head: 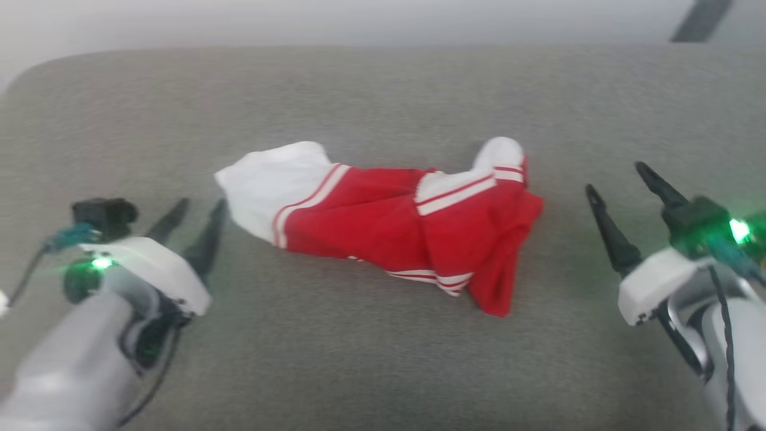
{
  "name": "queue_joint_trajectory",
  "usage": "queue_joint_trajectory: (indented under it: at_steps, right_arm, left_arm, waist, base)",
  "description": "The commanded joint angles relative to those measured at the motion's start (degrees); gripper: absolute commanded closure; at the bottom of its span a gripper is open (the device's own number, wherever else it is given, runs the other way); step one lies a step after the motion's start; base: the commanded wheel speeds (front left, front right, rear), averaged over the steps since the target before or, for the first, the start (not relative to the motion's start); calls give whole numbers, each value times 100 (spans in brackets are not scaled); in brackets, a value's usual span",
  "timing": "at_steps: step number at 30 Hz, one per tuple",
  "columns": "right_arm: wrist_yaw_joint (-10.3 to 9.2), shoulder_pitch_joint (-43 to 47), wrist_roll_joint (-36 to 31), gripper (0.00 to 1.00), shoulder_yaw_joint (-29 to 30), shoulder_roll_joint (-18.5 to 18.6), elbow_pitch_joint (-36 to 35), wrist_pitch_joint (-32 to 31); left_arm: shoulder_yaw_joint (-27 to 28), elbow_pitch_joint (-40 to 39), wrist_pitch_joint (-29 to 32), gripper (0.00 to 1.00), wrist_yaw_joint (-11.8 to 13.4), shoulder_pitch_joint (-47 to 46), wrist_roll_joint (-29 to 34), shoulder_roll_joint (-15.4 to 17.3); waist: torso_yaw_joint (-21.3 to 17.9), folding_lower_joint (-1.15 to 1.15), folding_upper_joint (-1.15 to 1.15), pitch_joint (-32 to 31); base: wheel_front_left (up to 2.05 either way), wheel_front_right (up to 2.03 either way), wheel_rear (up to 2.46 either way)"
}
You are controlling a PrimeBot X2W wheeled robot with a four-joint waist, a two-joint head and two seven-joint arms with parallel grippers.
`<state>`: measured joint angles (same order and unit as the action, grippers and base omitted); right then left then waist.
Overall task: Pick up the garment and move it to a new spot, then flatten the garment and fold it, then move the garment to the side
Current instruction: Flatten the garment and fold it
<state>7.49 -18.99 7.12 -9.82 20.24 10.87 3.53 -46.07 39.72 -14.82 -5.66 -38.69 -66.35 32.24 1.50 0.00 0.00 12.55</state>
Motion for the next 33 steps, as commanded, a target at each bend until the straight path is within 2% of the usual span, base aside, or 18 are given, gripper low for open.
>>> queue_joint_trajectory:
  at_steps: [1, 2, 3, 7, 11, 15, 20, 30, 31, 33]
  right_arm:
    - [1, -241, 303, 0, -376, 286, -169, -316]
    - [1, -373, 468, 0, -612, 510, -255, -539]
    - [1, -373, 468, 0, -612, 510, -255, -539]
    - [1, -952, 1152, 0, -1565, 1354, -627, -1388]
    - [1, -1556, 2021, 0, -2594, 2151, -1002, -2248]
    - [1, -2242, 2756, 0, -3592, 2935, -1336, -2967]
    - [1, -3078, 3387, 0, -4628, 3435, -1491, -3327]
    - [1, -4128, 3900, 0, -5927, 3659, -1087, -3187]
    - [1, -4196, 3926, 12, -6021, 3673, -1076, -3199]
    - [1, -4288, 3993, 100, -6156, 3698, -1066, -3195]
  left_arm:
    - [393, -305, -47, 0, 175, 194, 412, -76]
    - [669, -537, -47, 0, 300, 406, 681, -173]
    - [669, -537, -47, 0, 300, 406, 681, -173]
    - [1714, -1610, -42, 0, 716, 1327, 1872, -621]
    - [2361, -2371, -42, 0, 852, 2189, 2792, -1073]
    - [2822, -2723, -43, 0, 712, 2689, 3238, -1510]
    - [3156, -2735, -43, 0, 406, 2938, 3603, -1917]
    - [3551, -2514, -44, 0, -52, 2890, 4038, -2558]
    - [3580, -2494, -45, 0, -72, 2873, 4080, -2590]
    - [3646, -2433, -44, 0, -118, 2855, 4118, -2642]
  waist:
    - [315, 0, 0, -75]
    - [399, 0, 0, -87]
    - [399, 0, 0, -87]
    - [726, 0, 0, -71]
    - [1028, 0, 0, -21]
    - [1278, 0, 0, 70]
    - [1481, 0, 0, 190]
    - [1678, 0, 0, 465]
    - [1672, 0, 0, 480]
    - [1654, 0, 0, 480]
  base:
    - [0, 0, 0]
    - [0, 0, 0]
    - [0, 0, 0]
    - [0, 0, 0]
    - [0, 0, 0]
    - [0, 0, 0]
    - [0, 0, 0]
    - [0, 0, 0]
    - [0, 0, 0]
    - [0, 0, 0]
